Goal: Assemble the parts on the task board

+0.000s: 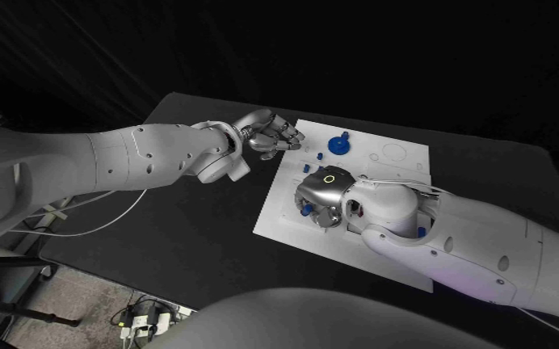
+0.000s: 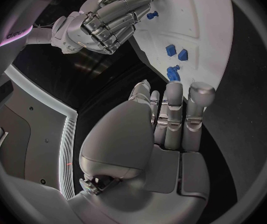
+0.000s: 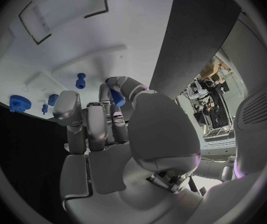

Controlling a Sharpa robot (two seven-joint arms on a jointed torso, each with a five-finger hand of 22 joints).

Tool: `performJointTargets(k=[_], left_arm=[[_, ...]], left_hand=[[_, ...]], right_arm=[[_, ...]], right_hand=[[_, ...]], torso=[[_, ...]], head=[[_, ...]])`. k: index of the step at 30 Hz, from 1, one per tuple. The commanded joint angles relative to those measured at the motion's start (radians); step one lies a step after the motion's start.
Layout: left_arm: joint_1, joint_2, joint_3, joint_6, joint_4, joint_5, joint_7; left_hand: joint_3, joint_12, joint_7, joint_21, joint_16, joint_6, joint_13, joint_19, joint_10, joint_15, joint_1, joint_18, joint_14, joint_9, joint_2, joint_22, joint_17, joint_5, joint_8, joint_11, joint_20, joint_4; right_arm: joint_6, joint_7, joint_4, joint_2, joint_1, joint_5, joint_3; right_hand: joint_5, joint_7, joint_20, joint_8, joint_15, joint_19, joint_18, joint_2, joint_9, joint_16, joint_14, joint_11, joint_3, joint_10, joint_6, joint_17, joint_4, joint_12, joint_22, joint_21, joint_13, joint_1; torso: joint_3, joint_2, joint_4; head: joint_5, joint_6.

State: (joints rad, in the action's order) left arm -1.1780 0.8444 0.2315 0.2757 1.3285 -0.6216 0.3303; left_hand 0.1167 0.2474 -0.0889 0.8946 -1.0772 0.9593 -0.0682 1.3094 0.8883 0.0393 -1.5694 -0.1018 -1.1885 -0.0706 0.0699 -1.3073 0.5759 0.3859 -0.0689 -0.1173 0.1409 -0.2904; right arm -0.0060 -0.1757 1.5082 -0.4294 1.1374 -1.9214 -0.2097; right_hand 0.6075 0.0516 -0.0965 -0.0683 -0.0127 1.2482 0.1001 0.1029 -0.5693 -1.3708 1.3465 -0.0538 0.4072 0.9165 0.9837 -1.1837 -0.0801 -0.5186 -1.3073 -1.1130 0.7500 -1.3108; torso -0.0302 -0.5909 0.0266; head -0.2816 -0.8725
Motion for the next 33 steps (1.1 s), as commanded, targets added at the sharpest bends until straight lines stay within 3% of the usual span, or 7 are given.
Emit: performJointTargets(k=[1, 6, 11, 18, 21, 26, 33], left_arm=[[0.000, -0.002, -0.001, -0.016, 0.001, 0.000, 0.000], [0.001, -0.002, -0.001, -0.017, 0.001, -0.001, -0.002], [0.001, -0.003, -0.001, -0.018, 0.000, -0.001, -0.003], [0.001, -0.001, -0.001, -0.017, 0.001, -0.001, -0.004], [0.001, 0.000, -0.001, -0.017, 0.002, -0.001, -0.004], [0.001, 0.002, -0.001, -0.014, 0.004, -0.001, -0.003], [0.001, 0.007, -0.001, -0.007, 0.007, -0.001, 0.001]], left_hand=[[0.003, 0.004, -0.006, -0.005, 0.004, 0.000, 0.000, -0.006, 0.005, -0.002, -0.002, -0.015, 0.006, 0.001, 0.005, -0.107, -0.001, 0.004, 0.004, -0.003, -0.002, -0.001], [0.003, 0.004, -0.006, -0.006, 0.004, 0.000, 0.000, -0.006, 0.005, -0.002, -0.002, -0.015, 0.006, 0.001, 0.005, -0.107, -0.001, 0.004, 0.004, -0.003, -0.002, -0.001], [0.003, 0.004, -0.006, -0.012, 0.005, 0.000, 0.000, -0.009, 0.005, -0.002, -0.003, -0.016, 0.007, 0.002, 0.004, -0.106, -0.003, 0.004, 0.004, -0.003, -0.001, -0.001], [0.004, 0.004, -0.006, -0.013, 0.005, 0.000, 0.000, -0.009, 0.004, -0.002, -0.004, -0.016, 0.008, 0.002, 0.003, -0.105, -0.003, 0.003, 0.004, -0.003, -0.001, 0.000], [0.004, 0.004, -0.006, -0.013, 0.005, 0.000, 0.000, -0.009, 0.004, -0.002, -0.004, -0.016, 0.008, 0.002, 0.003, -0.105, -0.003, 0.003, 0.004, -0.003, -0.001, 0.000], [0.004, 0.004, -0.006, -0.013, 0.005, 0.000, 0.000, -0.009, 0.004, -0.002, -0.004, -0.016, 0.008, 0.002, 0.003, -0.105, -0.003, 0.003, 0.004, -0.003, -0.001, 0.000], [0.004, 0.004, -0.006, -0.014, 0.007, 0.000, 0.000, -0.009, 0.004, -0.002, -0.004, -0.016, 0.009, 0.002, 0.002, -0.105, -0.006, 0.003, 0.004, -0.004, -0.001, 0.000]], right_arm=[[0.020, -0.008, 0.002, -0.001, -0.001, -0.026, 0.000], [0.021, -0.009, 0.002, -0.003, -0.002, -0.024, 0.000], [0.009, -0.011, 0.003, -0.007, -0.002, -0.024, 0.000], [-0.058, -0.011, 0.025, -0.036, -0.001, -0.033, 0.000], [-0.106, -0.001, 0.047, -0.061, 0.004, -0.035, 0.000], [-0.208, 0.023, 0.110, -0.126, 0.031, -0.031, 0.003], [-0.271, 0.043, 0.244, -0.299, 0.127, 0.055, 0.007]], right_hand=[[-0.012, -0.001, -0.001, 0.006, 0.002, -0.008, 0.007, 0.005, -0.001, 0.005, -0.006, -0.003, -0.002, -0.013, -0.013, 0.002, -0.008, 0.006, -0.121, 0.005, 0.001, -0.002], [-0.049, -0.009, -0.005, 0.007, 0.006, -0.012, 0.008, 0.005, 0.005, 0.007, -0.010, -0.011, -0.001, -0.031, -0.063, 0.005, -0.009, 0.014, -0.119, 0.011, 0.004, 0.002], [-0.190, -0.030, -0.016, 0.007, 0.020, -0.022, 0.010, 0.014, 0.033, 0.014, -0.019, -0.032, -0.008, -0.088, -0.167, 0.017, 0.003, 0.048, -0.113, 0.034, -0.005, 0.023], [-0.359, -0.099, -0.039, 0.007, 0.042, -0.063, 0.023, 0.033, 0.123, 0.043, -0.061, -0.062, -0.094, -0.266, -0.370, 0.064, 0.044, 0.152, -0.090, 0.121, -0.059, 0.025], [-0.392, -0.115, -0.047, 0.011, 0.047, -0.071, 0.026, 0.043, 0.212, 0.049, -0.072, -0.068, -0.194, -0.324, -0.487, 0.076, 0.109, 0.174, -0.084, 0.153, -0.084, -0.023], [-0.409, -0.146, -0.048, 0.022, 0.042, -0.066, 0.026, 0.125, 0.340, 0.053, -0.077, -0.065, -0.307, -0.361, -0.637, 0.086, 0.365, 0.174, -0.085, 0.182, -0.120, -0.178], [-0.382, -0.159, -0.037, 0.010, 0.037, -0.063, 0.029, 0.119, 0.335, 0.061, -0.082, -0.050, -0.295, -0.339, -0.582, 0.098, 0.374, 0.155, -0.086, 0.195, -0.133, -0.209]], torso=[[0.0000, 0.000, -0.0001], [0.0000, 0.000, 0.0002], [-0.0001, 0.000, -0.0002], [-0.0001, 0.000, -0.0004], [-0.0003, 0.000, -0.0002], [-0.0002, 0.000, 0.0008], [-0.0003, 0.001, 0.0011]], head=[[0.000, 0.000], [-0.001, 0.000], [0.000, 0.000], [0.000, 0.000], [0.003, 0.000], [0.016, 0.000], [0.050, 0.000]])
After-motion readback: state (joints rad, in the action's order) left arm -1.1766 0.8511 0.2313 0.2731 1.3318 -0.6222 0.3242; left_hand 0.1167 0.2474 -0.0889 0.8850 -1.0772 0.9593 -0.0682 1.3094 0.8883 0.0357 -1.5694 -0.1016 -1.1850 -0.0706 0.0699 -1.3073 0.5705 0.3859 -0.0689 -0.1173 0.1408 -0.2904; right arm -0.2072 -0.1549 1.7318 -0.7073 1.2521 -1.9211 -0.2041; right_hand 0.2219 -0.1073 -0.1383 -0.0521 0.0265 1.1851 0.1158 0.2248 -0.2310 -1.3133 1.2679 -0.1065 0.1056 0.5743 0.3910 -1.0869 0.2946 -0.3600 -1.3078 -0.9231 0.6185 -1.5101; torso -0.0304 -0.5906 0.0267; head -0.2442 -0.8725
